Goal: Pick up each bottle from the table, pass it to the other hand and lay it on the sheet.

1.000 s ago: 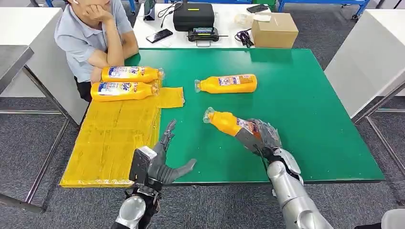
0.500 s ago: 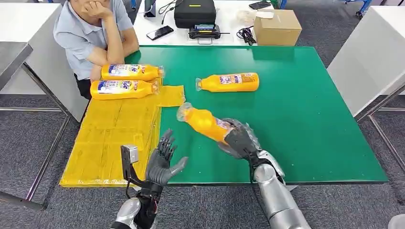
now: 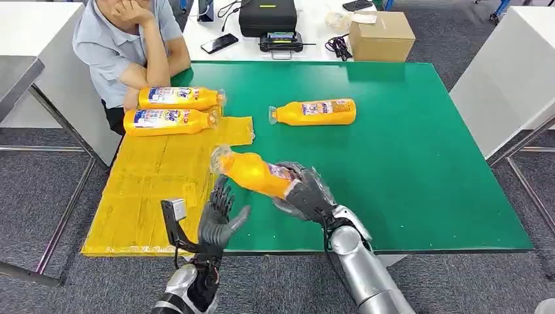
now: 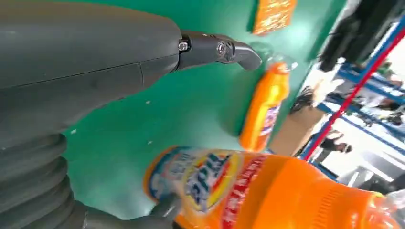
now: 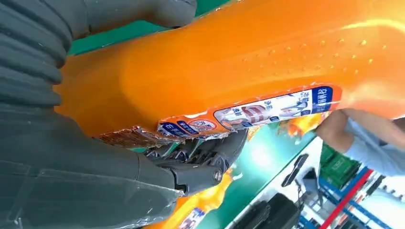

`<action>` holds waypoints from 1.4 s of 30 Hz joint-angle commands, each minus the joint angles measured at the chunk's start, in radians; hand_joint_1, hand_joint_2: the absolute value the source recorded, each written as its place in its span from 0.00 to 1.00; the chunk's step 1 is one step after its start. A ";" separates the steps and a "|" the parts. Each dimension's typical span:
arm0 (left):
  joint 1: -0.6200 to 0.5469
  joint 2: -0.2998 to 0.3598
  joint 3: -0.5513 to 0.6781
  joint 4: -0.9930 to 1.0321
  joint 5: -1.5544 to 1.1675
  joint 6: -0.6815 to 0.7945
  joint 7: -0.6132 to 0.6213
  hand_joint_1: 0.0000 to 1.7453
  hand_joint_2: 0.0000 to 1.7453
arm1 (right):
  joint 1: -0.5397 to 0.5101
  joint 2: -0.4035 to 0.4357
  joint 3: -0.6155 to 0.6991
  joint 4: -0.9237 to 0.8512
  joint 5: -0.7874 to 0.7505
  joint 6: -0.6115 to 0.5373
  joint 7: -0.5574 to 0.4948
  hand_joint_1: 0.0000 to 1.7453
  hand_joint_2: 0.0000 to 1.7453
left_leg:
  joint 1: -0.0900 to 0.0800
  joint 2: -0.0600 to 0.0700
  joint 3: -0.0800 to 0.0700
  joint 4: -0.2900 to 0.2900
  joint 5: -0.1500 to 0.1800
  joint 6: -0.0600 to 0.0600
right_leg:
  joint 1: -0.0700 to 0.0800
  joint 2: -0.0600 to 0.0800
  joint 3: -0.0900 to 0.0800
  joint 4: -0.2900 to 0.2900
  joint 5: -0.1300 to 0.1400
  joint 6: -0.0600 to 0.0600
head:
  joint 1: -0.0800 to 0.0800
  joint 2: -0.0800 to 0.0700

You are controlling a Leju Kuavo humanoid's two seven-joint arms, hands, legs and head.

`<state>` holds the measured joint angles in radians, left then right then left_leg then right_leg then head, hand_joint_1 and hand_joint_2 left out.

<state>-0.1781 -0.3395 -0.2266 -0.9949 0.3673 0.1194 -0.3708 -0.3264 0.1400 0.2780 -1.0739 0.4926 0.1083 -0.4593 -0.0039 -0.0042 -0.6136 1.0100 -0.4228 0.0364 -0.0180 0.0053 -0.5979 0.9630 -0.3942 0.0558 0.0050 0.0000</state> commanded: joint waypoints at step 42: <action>-0.103 0.087 -0.333 0.040 0.276 -0.028 0.000 0.00 1.00 | -0.083 -0.077 0.257 0.101 -0.231 -0.033 0.008 1.00 1.00 | 0.000 0.000 0.004 0.000 -0.002 -0.002 | 0.001 -0.001 0.004 0.001 -0.002 -0.002 | 0.000 0.000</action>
<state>-0.2380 -0.2819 -0.4917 -0.9838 0.6474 0.0679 -0.3429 -0.3477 0.0790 0.4845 -1.0189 0.2617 0.0763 -0.4608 -0.0039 -0.0049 -0.6144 1.0100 -0.4228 0.0364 -0.0181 0.0044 -0.5983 0.9631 -0.3942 0.0558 0.0053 0.0000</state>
